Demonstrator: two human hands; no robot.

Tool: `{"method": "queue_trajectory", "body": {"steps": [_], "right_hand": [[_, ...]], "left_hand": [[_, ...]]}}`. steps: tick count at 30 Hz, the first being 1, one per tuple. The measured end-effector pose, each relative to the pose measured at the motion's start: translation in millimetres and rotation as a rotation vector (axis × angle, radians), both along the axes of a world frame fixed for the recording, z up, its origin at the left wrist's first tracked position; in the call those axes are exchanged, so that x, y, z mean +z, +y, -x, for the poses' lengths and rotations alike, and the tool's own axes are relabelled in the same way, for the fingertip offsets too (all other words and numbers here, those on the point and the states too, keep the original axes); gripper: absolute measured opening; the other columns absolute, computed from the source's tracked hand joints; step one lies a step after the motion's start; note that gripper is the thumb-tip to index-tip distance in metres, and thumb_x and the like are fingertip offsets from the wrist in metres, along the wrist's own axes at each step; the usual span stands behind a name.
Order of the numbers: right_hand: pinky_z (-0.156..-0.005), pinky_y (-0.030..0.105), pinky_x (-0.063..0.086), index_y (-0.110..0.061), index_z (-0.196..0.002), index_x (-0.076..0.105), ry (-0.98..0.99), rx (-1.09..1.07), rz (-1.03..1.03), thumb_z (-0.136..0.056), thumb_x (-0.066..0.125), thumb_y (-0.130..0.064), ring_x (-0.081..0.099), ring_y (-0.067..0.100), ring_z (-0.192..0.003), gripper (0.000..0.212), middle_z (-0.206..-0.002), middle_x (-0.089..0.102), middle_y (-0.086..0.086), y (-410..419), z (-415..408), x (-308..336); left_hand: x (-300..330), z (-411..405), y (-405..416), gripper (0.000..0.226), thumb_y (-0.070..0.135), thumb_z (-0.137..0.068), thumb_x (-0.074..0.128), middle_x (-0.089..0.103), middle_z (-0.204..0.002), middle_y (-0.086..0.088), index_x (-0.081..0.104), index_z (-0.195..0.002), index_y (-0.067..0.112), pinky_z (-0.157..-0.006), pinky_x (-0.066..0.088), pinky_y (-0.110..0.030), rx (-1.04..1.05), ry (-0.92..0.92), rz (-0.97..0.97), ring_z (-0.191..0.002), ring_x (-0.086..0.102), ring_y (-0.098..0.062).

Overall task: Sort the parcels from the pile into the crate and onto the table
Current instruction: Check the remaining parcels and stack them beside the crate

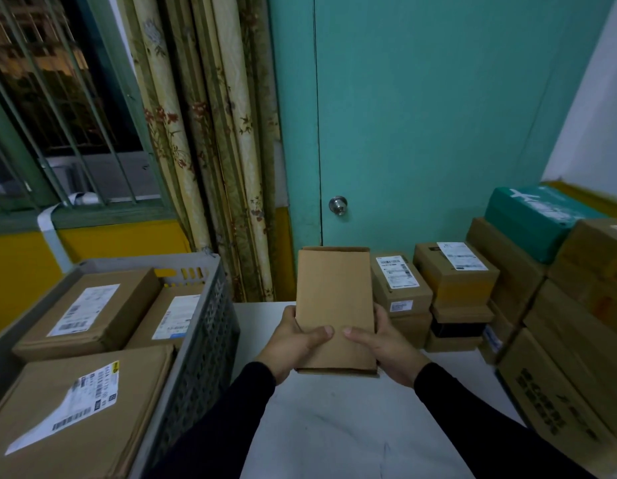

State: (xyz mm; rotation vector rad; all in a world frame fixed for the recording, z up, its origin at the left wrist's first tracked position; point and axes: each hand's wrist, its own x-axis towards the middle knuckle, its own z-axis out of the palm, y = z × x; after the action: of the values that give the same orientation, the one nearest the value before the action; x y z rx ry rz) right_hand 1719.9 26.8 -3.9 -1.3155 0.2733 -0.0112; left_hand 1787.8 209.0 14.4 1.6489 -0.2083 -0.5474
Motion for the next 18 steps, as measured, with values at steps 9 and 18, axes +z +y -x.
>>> {"method": "queue_trajectory", "body": {"steps": [9, 18], "right_hand": [[-0.101, 0.046, 0.053, -0.032, -0.112, 0.068, 0.028, -0.094, 0.310, -0.080, 0.084, -0.040, 0.063, 0.026, -0.115, 0.037, -0.119, 0.070, 0.003, -8, -1, 12], [-0.091, 0.040, 0.058, -0.035, -0.115, 0.052, 0.076, 0.003, 0.081, -0.078, 0.066, -0.054, 0.071, 0.030, -0.103, 0.044, -0.115, 0.067, 0.011, -8, 4, 28]], "left_hand": [[24, -8, 11, 0.041, 0.041, -0.096, 0.065, 0.061, -0.122, 0.003, 0.049, -0.132, 0.030, -0.075, 0.050, -0.024, -0.022, -0.149, -0.188, -0.109, 0.060, -0.017], [13, -8, 19, 0.043, 0.010, -0.098, 0.060, 0.059, -0.131, 0.000, 0.052, -0.136, 0.028, -0.064, 0.055, -0.028, 0.010, -0.327, -0.301, -0.099, 0.063, -0.025]]}}
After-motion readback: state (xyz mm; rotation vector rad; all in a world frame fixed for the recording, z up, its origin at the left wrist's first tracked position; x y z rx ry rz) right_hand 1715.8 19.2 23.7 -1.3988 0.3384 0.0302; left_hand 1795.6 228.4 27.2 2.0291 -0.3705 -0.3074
